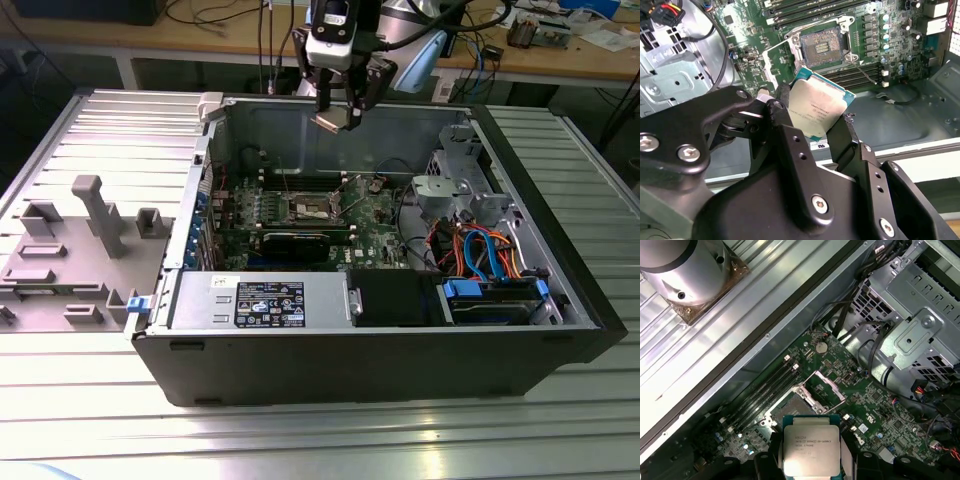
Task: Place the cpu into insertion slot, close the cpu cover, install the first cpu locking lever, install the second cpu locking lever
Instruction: 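Place the cpu into insertion slot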
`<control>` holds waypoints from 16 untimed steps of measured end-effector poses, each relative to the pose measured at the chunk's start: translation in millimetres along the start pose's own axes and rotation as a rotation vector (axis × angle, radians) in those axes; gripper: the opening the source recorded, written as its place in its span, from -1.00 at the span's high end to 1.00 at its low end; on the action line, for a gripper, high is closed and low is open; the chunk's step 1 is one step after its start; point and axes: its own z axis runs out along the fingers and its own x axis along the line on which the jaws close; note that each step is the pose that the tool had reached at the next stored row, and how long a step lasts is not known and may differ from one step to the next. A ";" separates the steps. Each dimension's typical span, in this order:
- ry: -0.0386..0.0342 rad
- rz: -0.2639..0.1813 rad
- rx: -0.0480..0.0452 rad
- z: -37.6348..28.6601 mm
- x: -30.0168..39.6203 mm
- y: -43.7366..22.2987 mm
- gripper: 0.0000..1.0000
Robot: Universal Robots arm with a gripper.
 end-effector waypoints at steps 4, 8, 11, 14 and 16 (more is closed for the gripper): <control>-0.0061 0.069 -0.0011 1.2 0.0 -0.1 -0.08; -0.0065 0.073 -0.0011 1.4 0.1 -0.3 -0.08; -0.0070 0.079 -0.0014 1.5 0.1 -0.3 -0.08; -0.0085 0.096 -0.0018 1.8 0.1 -0.3 -0.08; -0.0099 0.113 -0.0021 1.9 0.1 -0.4 -0.08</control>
